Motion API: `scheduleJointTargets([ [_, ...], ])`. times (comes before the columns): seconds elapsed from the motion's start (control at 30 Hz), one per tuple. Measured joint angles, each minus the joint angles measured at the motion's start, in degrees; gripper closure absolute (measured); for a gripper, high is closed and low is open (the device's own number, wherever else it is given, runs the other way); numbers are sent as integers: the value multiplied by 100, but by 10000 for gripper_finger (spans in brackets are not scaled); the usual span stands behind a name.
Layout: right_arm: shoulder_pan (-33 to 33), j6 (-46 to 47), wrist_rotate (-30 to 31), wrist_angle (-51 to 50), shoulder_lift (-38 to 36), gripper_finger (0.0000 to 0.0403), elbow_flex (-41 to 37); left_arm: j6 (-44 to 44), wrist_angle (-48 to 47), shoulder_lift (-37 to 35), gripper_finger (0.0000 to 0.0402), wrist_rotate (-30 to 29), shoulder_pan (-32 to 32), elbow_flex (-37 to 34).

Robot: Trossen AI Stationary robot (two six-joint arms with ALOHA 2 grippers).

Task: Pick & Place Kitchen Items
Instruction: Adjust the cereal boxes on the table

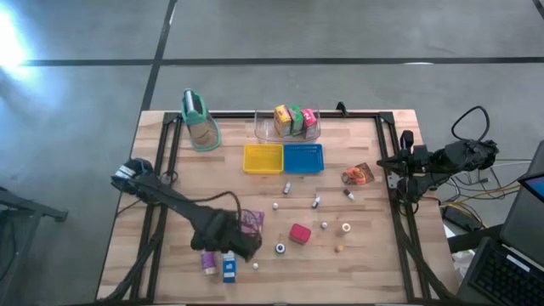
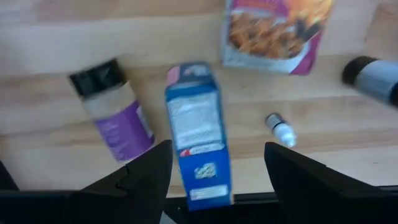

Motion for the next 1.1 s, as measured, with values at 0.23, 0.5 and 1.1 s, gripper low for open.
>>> scheduleJointTargets([
  [0.23,0,0,1,0,1,394,1,-350,31,1,142,-447,-146,-39],
  [0.5,-1,0,-1,0,0,394,1,-380,426,15,142,-429,-150,-424],
  [1.1,0,0,0,0,0,394,1,-372,900,15,142,-180,-165,-846],
])
